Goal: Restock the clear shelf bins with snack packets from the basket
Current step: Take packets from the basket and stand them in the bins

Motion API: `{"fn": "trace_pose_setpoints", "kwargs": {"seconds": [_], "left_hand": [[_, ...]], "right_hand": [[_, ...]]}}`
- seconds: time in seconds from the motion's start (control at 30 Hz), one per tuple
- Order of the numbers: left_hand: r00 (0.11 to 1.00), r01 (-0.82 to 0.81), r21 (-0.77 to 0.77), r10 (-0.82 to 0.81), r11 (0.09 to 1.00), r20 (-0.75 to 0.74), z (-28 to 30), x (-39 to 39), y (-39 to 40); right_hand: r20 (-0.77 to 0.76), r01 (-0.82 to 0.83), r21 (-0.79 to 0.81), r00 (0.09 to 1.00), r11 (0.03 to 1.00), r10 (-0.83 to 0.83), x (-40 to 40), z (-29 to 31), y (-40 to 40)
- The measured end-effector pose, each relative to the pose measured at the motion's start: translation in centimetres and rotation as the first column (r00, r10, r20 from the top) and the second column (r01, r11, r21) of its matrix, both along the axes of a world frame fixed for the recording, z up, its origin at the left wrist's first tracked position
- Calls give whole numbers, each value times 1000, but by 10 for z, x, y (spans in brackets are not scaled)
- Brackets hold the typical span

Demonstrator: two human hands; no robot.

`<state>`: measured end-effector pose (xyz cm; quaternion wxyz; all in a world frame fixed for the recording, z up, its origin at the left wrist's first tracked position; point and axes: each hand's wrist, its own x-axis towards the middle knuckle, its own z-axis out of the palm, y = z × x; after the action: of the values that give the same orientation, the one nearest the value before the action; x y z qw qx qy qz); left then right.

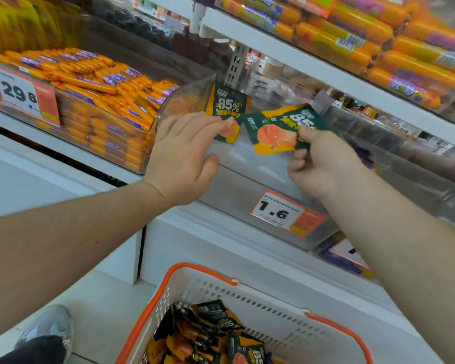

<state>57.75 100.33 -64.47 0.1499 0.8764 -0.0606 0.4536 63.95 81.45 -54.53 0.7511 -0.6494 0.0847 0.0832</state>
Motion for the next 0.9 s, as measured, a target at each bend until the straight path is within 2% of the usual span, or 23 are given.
{"fn": "trace_pose_setpoints", "kwargs": {"seconds": [0.07,0.2,0.4,0.53,0.9], "left_hand": [[999,-30,82,32,996,-20,-10,3,-3],[999,-44,120,40,992,35,-27,5,-8],[988,-107,104,94,989,125,-29,15,-12],[982,-111,89,95,990,166,-31,18,-11],[976,-123,87,105,989,193,-31,20,-12]], "right_hand": [[-28,-13,-126,1000,992,9,37,-5,21],[92,-5,-444,994,896,51,93,-17,64],[226,-18,-688,945,725,238,136,-37,107],[254,-23,-750,913,661,319,149,-47,120],[284,14,-729,916,684,284,157,-64,114]]}}
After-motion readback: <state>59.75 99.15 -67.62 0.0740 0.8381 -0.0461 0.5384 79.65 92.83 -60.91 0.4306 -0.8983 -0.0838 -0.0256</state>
